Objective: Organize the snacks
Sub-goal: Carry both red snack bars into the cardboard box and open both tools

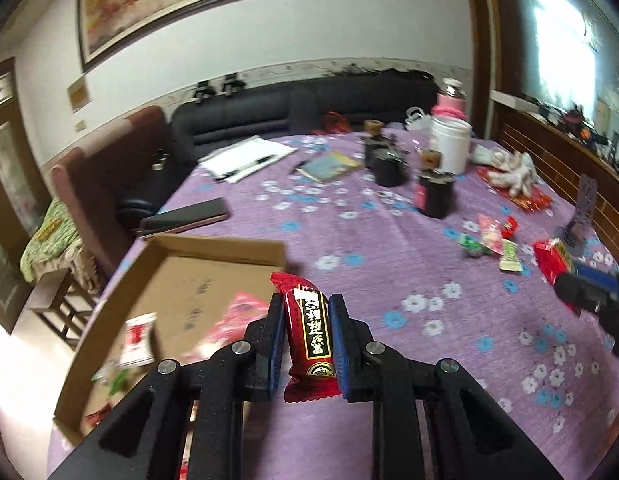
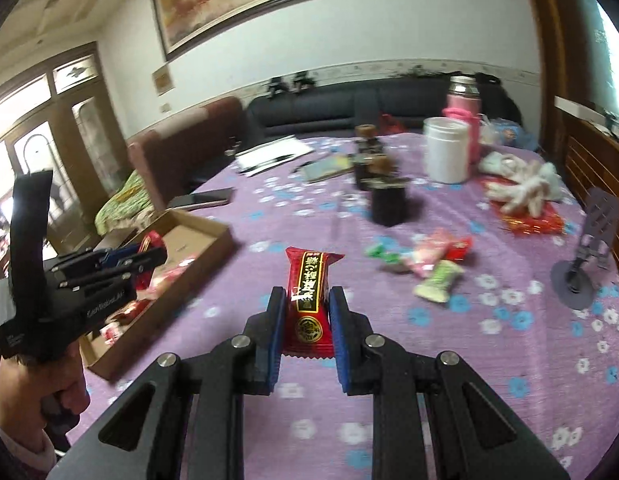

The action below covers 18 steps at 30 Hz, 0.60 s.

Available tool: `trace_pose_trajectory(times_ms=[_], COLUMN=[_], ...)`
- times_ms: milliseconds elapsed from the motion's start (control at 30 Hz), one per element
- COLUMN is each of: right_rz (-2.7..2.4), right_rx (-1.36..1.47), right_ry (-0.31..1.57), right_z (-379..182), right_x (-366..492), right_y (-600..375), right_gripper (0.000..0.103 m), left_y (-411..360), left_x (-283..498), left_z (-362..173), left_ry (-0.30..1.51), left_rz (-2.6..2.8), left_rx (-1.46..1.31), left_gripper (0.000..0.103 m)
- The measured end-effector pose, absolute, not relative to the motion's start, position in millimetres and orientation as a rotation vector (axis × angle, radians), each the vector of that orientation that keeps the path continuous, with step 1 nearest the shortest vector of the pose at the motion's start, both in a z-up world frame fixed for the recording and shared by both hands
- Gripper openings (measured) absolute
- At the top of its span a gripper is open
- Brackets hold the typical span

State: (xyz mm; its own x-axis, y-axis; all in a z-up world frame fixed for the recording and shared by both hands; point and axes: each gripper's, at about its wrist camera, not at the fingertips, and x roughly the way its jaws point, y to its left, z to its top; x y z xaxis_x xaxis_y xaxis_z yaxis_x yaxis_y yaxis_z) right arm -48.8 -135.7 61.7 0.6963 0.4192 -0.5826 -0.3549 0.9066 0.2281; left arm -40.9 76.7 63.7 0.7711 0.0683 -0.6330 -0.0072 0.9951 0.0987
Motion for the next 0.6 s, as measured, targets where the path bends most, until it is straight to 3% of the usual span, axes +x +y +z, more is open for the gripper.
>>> trace_pose_trajectory(times_ms=[600], right_rz=[0.564], right_rx=[0.006], right_ry=[0.692], right_z=[68.4], right_x=[-55.0], right_y=[-39.6], right_gripper=[0.021], left_y=[169.3], left_x=[-68.8], left_z=[68.7], left_ry=[0.663], left_rz=[0.199], left_rx=[0.004], left_gripper=[0.022])
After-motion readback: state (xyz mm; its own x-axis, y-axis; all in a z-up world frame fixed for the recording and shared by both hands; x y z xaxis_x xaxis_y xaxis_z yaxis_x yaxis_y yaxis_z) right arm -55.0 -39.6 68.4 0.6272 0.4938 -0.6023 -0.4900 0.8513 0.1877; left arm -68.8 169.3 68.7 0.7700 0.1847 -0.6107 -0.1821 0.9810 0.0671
